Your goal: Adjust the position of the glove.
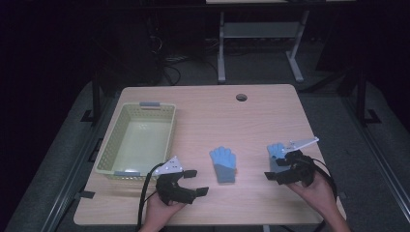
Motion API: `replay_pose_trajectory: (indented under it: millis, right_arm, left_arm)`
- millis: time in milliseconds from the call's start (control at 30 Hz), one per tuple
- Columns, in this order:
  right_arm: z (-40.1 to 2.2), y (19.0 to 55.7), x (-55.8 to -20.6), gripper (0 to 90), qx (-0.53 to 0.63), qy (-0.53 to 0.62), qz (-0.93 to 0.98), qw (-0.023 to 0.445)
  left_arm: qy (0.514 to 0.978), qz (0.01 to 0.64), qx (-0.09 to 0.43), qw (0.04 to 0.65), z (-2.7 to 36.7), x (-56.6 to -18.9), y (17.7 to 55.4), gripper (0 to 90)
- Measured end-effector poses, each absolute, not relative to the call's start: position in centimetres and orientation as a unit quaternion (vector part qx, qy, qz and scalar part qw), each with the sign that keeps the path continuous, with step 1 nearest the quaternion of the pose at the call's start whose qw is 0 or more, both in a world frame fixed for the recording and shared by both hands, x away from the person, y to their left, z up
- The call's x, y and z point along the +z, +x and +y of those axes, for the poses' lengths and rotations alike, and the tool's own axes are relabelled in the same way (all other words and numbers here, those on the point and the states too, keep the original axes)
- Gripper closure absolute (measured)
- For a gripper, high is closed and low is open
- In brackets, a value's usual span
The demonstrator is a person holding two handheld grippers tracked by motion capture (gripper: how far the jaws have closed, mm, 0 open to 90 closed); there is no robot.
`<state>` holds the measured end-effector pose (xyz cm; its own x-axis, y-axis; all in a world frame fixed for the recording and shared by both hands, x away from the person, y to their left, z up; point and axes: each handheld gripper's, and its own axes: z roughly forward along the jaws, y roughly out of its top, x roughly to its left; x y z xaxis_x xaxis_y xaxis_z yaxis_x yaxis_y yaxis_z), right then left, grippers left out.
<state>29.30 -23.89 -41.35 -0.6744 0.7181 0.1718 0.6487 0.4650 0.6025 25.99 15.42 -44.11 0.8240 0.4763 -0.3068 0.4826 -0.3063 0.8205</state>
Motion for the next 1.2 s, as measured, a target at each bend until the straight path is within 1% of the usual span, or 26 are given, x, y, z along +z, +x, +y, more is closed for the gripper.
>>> replay_pose_trajectory:
  millis: [67, 233, 500, 633, 700, 733, 767, 800, 933, 1067, 1200]
  right_arm:
    - [-24.2, 29.9, -41.3, 27.9, 0.324, 0.399, 0.856, 0.056]
    - [-25.0, 31.2, -41.6, 28.2, 0.309, 0.409, 0.858, 0.044]
    - [-26.2, 32.3, -41.4, 29.3, 0.302, 0.426, 0.852, 0.040]
    - [-26.8, 32.9, -41.1, 31.8, 0.297, 0.433, 0.850, 0.046]
    - [-26.9, 33.3, -41.0, 34.9, 0.295, 0.435, 0.849, 0.047]
    - [-26.9, 33.3, -41.0, 34.9, 0.295, 0.435, 0.849, 0.047]
    - [-26.9, 33.5, -41.0, 37.8, 0.292, 0.436, 0.850, 0.050]
    - [-26.9, 33.7, -41.1, 38.5, 0.289, 0.437, 0.850, 0.051]
    - [-27.0, 34.6, -41.9, 42.2, 0.262, 0.445, 0.855, 0.044]
    - [-27.0, 35.1, -42.5, 46.6, 0.248, 0.454, 0.855, 0.047]
    - [-27.0, 35.6, -43.3, 48.7, 0.230, 0.458, 0.858, 0.038]
  left_arm:
    - [0.808, 0.298, -0.003, 0.508, 15.4, -44.2, 26.0, 18.6]
    - [0.808, 0.295, 0.000, 0.510, 15.5, -44.2, 25.9, 18.6]
    - [0.807, 0.296, -0.002, 0.511, 15.2, -44.2, 25.8, 18.6]
    - [0.806, 0.297, 0.001, 0.512, 15.2, -44.2, 25.7, 18.7]
    - [0.805, 0.298, 0.000, 0.512, 15.2, -44.2, 25.7, 18.7]
    - [0.805, 0.298, 0.000, 0.512, 15.2, -44.2, 25.7, 18.9]
    - [0.808, 0.296, 0.001, 0.510, 15.2, -44.1, 25.8, 19.0]
    - [0.808, 0.296, 0.001, 0.510, 15.2, -44.1, 25.8, 19.0]
    - [0.810, 0.293, 0.002, 0.508, 15.0, -44.2, 25.8, 19.0]
    - [0.810, 0.290, 0.002, 0.509, 15.0, -44.1, 25.7, 19.1]
    - [0.807, 0.295, -0.001, 0.511, 15.2, -44.2, 25.8, 19.2]
